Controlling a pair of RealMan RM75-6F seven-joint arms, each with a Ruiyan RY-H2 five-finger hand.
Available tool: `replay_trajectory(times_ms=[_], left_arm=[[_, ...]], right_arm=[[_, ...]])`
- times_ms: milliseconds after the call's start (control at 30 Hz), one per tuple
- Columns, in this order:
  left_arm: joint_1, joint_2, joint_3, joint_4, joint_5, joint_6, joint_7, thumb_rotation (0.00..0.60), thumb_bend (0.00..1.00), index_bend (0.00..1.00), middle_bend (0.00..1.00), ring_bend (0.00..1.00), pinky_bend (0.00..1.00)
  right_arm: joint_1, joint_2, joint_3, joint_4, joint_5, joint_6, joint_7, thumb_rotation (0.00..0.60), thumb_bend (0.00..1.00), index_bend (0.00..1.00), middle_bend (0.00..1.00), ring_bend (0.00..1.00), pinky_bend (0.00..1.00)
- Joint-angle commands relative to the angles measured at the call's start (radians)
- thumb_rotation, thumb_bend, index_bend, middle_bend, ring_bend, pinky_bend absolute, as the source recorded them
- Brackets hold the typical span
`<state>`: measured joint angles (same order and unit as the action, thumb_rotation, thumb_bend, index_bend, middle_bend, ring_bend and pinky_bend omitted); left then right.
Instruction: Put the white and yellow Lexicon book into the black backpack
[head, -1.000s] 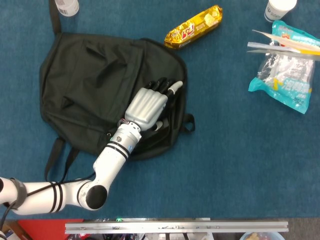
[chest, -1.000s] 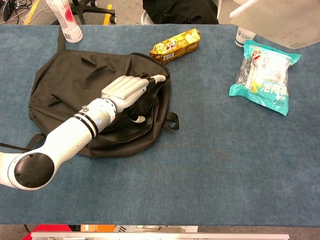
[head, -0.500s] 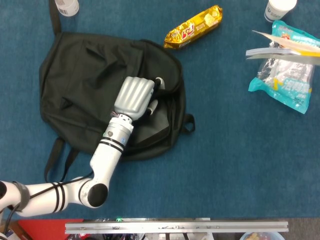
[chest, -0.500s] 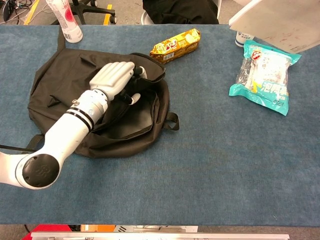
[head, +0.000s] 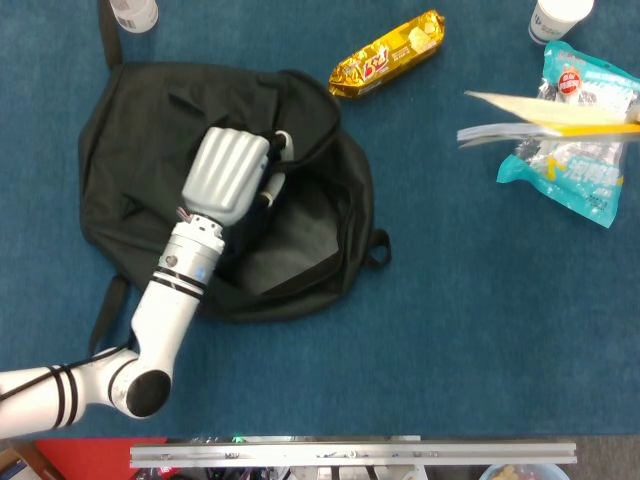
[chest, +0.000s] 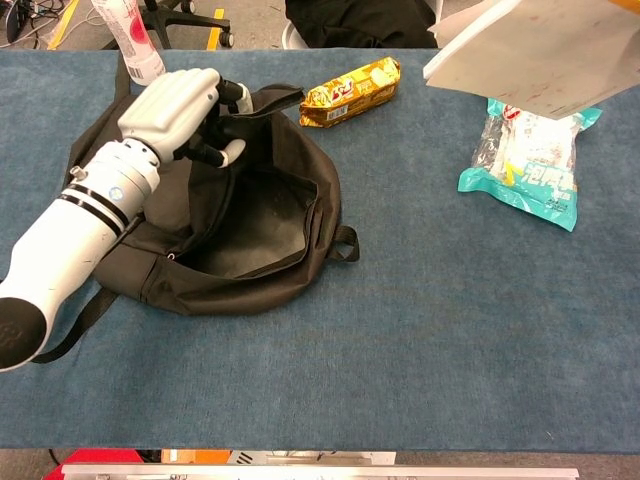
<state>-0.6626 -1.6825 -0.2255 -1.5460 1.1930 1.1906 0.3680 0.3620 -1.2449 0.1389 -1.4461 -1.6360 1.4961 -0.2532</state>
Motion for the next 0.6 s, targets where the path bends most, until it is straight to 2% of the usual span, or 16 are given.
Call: replay_trajectory(times_ms=[33, 300, 600], left_arm=[[0.005, 0.012, -0.011, -0.005, -0.004, 0.007, -0.010, 0.600, 0.40, 0.63, 0.74, 0.77, 1.00], [0.006, 0.074, -0.028, -0.075, 0.030, 0.018, -0.028, 0.600, 0.41, 0.66, 0.76, 0.79, 1.00], [0.006, 0.152, -0.027, -0.175, 0.055, 0.017, -0.008, 0.600, 0.41, 0.66, 0.76, 0.79, 1.00]], right_arm=[[0.004, 0.002, -0.004, -0.007, -0.011, -0.003, -0.009, 0.600, 0.46, 0.88, 0.71, 0.59, 0.70], [0.039, -0.010, -0.026, -0.014, -0.065, -0.047, -0.051, 0.600, 0.46, 0.88, 0.71, 0.59, 0.71], [0.137, -0.093, -0.023, 0.038, -0.116, -0.149, -0.124, 0.600, 0.45, 0.89, 0.71, 0.59, 0.71]])
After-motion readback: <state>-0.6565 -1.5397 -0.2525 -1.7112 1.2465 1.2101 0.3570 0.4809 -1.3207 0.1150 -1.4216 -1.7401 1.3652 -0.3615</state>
